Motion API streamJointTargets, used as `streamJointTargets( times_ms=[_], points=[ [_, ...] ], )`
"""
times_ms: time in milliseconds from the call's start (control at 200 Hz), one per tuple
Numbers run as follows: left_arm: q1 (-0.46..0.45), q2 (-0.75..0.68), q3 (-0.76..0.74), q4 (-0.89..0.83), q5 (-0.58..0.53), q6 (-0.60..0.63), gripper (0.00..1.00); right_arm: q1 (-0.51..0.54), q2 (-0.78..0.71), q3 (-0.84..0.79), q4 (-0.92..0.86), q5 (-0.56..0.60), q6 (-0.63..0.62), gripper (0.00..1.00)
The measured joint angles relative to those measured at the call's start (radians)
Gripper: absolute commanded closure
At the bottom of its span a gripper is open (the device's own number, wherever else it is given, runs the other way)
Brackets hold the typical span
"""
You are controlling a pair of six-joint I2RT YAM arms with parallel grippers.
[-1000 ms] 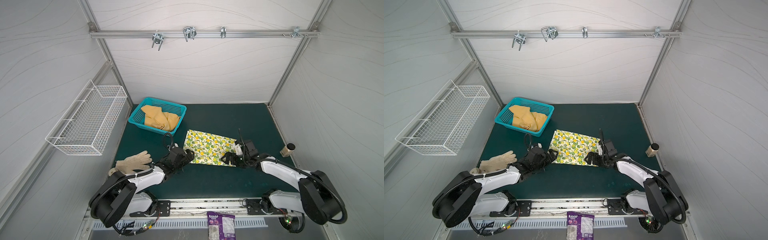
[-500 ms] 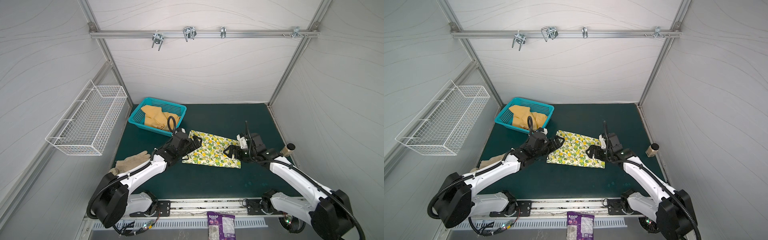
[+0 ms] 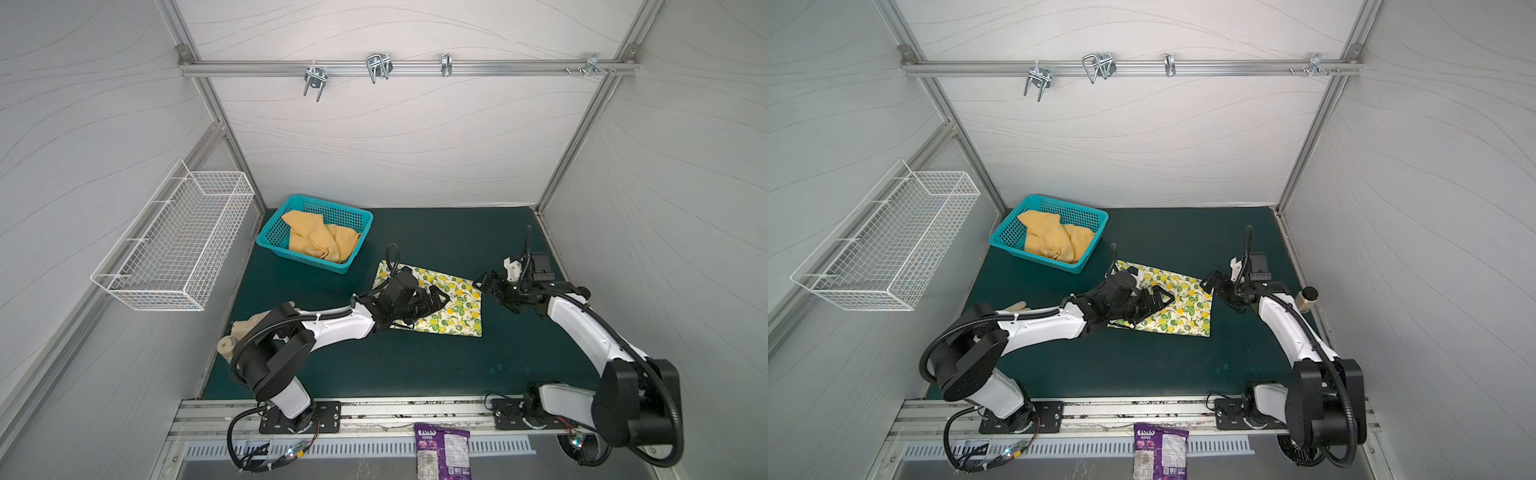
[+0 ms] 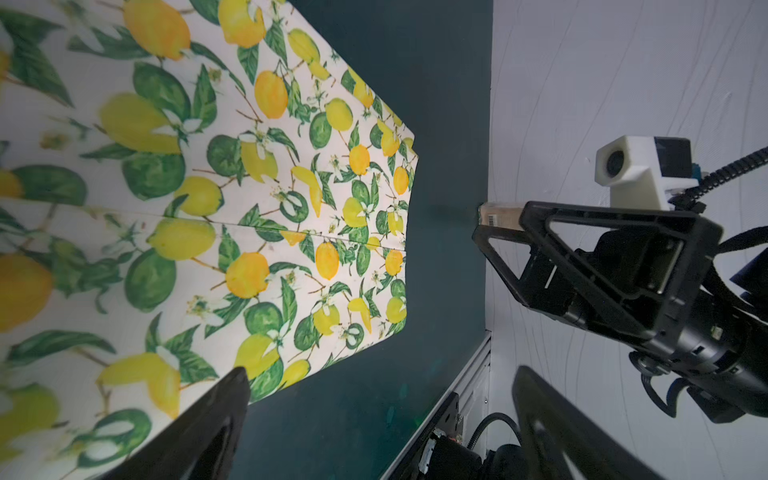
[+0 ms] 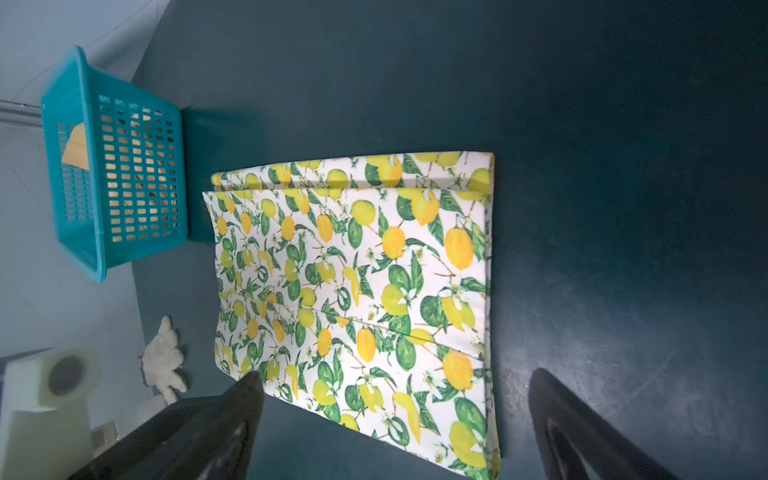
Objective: Fold and stack the skirts
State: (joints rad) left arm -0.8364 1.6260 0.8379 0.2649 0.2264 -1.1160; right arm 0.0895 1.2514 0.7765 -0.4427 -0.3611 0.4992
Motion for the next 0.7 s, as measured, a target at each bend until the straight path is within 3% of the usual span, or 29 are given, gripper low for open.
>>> streamJointTargets(
  times_ms=[265, 700],
  points=[
    [-0.002, 0.119, -0.035, 0.119, 0.001, -0.037, 0.01, -0.042, 0.052, -0.032, 0.031, -0.058, -0.017, 0.01],
    [-0.002, 0.135, -0.105, 0.227, -0.032, -0.046, 0.01, -0.043, 0.108, -0.082, 0.089, -0.102, -0.024, 0.01]
  ],
)
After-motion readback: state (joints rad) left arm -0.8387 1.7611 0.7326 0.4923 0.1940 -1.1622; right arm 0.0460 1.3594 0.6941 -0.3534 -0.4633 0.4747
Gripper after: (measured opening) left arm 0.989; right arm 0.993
